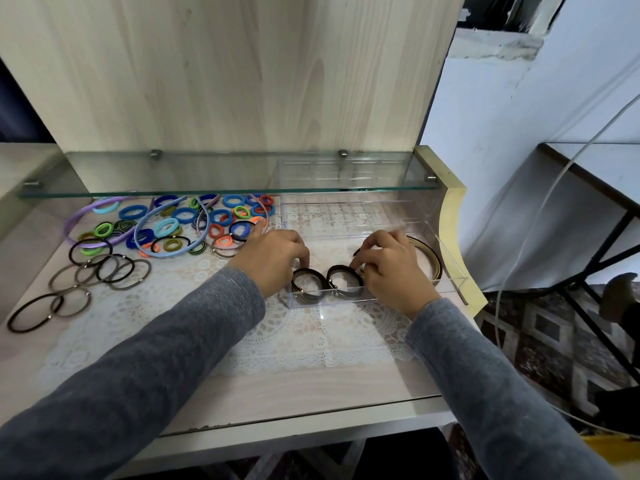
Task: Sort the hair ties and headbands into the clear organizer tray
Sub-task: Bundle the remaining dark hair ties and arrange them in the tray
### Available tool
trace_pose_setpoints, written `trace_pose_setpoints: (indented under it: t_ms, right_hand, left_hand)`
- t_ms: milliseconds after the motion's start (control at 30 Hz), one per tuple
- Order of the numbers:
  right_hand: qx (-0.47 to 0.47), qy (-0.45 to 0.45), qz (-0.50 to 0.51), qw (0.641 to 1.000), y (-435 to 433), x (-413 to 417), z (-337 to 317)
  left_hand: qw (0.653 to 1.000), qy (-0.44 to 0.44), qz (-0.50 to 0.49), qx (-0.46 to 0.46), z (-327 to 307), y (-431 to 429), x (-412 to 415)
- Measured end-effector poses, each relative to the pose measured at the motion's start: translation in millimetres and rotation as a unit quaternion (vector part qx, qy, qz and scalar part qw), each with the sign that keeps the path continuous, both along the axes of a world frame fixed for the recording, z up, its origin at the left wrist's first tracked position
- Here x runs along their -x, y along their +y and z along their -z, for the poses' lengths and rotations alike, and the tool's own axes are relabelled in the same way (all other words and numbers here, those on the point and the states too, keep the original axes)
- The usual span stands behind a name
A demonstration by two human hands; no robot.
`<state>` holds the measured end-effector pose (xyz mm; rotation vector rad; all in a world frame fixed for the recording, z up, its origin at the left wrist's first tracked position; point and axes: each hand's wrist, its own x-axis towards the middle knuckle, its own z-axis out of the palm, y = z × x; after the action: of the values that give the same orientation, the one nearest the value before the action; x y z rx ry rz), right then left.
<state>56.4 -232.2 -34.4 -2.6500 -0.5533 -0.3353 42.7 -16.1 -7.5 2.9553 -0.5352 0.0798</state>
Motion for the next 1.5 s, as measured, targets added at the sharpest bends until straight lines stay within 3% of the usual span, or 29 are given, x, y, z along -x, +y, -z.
trace_pose_setpoints:
  t_ms: [167, 400, 600, 767, 933, 1100, 1267, 1400, 1500]
  right_hand:
    - [0.008, 0.006, 0.007, 1.000, 0.6, 1.1, -2.5]
    - [0.061, 0.095, 0.017, 0.993, 6.0, 2.1, -19.6]
    - [0.148, 0.086, 0.053, 0.984, 19.0, 1.4, -32.6]
    - [0.211, 0.040, 0.150, 0.965, 52.5, 10.1, -35.8]
    - [0.158, -0.013, 0.149, 0.976, 96.6, 23.0, -42.5]
    - [0.047, -0.084, 0.058, 0.994, 139.3, 36.3, -33.5]
    - [0.001, -0.077, -0.033, 0.996, 173.0, 41.4, -6.0]
    - [-0.011, -0.042, -0.035, 0.998, 187.5, 39.0, 13.3]
    - [-0.015, -0.056, -0.023, 0.998, 193.1, 35.0, 21.2]
  left_hand:
    - [0.999, -0.016, 0.012, 0.032, 5.2, 4.1, -1.6]
    - [0.976, -0.151, 0.009, 0.157, 25.8, 21.4, 12.0]
    - [0.969, -0.199, -0.073, 0.126, 39.8, 47.4, 34.6]
    - [0.963, -0.195, -0.165, 0.084, 44.3, 74.6, 52.8]
    - [0.957, -0.139, -0.256, 0.004, 44.6, 99.5, 65.1]
    - [0.942, -0.096, -0.322, -0.032, 41.7, 113.2, 72.9]
    - [0.929, -0.080, -0.361, -0.020, 46.3, 126.7, 79.7]
    - [0.924, -0.091, -0.370, -0.015, 51.5, 137.4, 87.0]
    - [0.916, -0.170, -0.363, -0.016, 55.5, 145.0, 92.4]
